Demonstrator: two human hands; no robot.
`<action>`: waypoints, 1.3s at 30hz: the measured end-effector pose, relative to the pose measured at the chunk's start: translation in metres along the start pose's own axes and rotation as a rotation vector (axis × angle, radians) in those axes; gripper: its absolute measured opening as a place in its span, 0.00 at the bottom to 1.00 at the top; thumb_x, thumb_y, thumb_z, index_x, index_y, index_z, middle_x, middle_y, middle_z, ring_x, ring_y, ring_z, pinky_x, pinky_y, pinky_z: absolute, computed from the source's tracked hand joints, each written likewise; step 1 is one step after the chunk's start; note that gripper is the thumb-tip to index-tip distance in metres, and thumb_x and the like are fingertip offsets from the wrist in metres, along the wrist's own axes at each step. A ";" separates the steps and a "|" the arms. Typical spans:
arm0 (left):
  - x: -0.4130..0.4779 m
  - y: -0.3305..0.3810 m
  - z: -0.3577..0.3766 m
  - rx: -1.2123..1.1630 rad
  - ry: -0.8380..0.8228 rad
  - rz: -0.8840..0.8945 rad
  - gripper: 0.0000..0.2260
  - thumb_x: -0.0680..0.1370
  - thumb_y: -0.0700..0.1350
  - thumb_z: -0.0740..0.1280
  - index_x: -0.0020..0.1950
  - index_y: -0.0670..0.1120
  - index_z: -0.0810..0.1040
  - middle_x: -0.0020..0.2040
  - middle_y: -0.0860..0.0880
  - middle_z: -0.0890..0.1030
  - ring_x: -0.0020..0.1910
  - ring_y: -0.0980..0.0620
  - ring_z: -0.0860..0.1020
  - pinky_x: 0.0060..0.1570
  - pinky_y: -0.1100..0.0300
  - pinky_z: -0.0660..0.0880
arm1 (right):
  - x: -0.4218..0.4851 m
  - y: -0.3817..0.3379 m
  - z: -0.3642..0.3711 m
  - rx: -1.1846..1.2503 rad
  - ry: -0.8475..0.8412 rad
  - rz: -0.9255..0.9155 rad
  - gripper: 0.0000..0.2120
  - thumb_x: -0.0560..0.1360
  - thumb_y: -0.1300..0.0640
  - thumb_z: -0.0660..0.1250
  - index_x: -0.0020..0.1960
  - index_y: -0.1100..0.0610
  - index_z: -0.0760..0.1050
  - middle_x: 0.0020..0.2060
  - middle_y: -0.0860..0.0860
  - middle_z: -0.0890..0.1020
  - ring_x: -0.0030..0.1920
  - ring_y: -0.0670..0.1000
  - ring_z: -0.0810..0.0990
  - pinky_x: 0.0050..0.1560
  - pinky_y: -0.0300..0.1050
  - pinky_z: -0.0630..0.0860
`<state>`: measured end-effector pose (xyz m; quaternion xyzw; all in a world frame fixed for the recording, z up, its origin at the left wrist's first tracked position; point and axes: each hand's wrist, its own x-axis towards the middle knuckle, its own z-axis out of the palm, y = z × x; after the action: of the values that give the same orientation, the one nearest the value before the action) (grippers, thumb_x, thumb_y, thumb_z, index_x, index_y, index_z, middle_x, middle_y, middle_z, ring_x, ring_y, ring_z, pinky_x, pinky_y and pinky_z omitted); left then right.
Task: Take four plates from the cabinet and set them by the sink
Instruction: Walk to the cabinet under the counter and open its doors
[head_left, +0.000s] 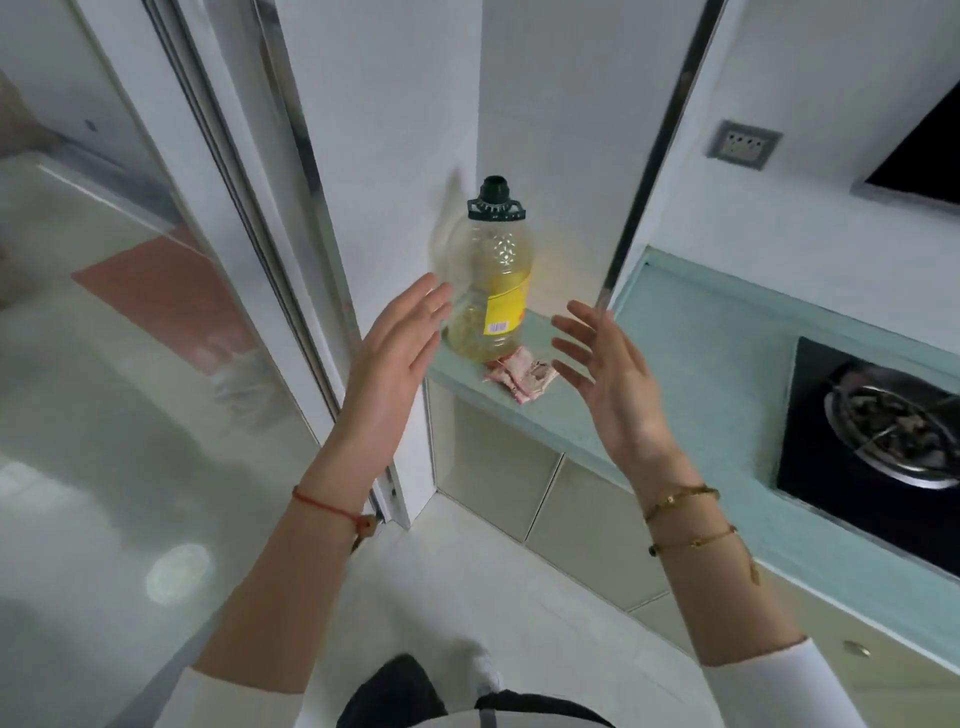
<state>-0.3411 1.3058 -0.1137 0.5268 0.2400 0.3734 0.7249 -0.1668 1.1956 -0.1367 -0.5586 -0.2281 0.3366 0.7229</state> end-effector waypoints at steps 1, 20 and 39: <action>0.008 -0.001 -0.002 -0.004 -0.025 -0.009 0.18 0.83 0.44 0.60 0.73 0.49 0.71 0.68 0.53 0.79 0.68 0.58 0.76 0.75 0.55 0.65 | 0.000 0.001 0.000 -0.007 0.029 -0.009 0.19 0.83 0.49 0.54 0.66 0.56 0.74 0.59 0.54 0.81 0.60 0.54 0.77 0.66 0.56 0.72; 0.054 -0.068 -0.045 0.085 -0.318 -0.304 0.13 0.82 0.46 0.62 0.64 0.55 0.79 0.66 0.49 0.81 0.67 0.50 0.78 0.68 0.50 0.73 | -0.052 0.063 0.006 -0.158 0.508 -0.008 0.19 0.83 0.48 0.54 0.68 0.55 0.73 0.61 0.52 0.80 0.62 0.53 0.78 0.67 0.54 0.74; 0.093 -0.416 -0.042 0.162 -0.281 -0.392 0.18 0.80 0.41 0.66 0.70 0.45 0.74 0.60 0.45 0.83 0.54 0.48 0.81 0.54 0.58 0.78 | 0.025 0.358 -0.126 -0.184 0.502 -0.098 0.14 0.83 0.52 0.55 0.62 0.51 0.76 0.55 0.48 0.82 0.55 0.48 0.80 0.60 0.47 0.75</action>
<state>-0.1963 1.3351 -0.5154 0.5732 0.2637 0.1285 0.7651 -0.1442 1.1851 -0.5166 -0.6762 -0.0981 0.1299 0.7185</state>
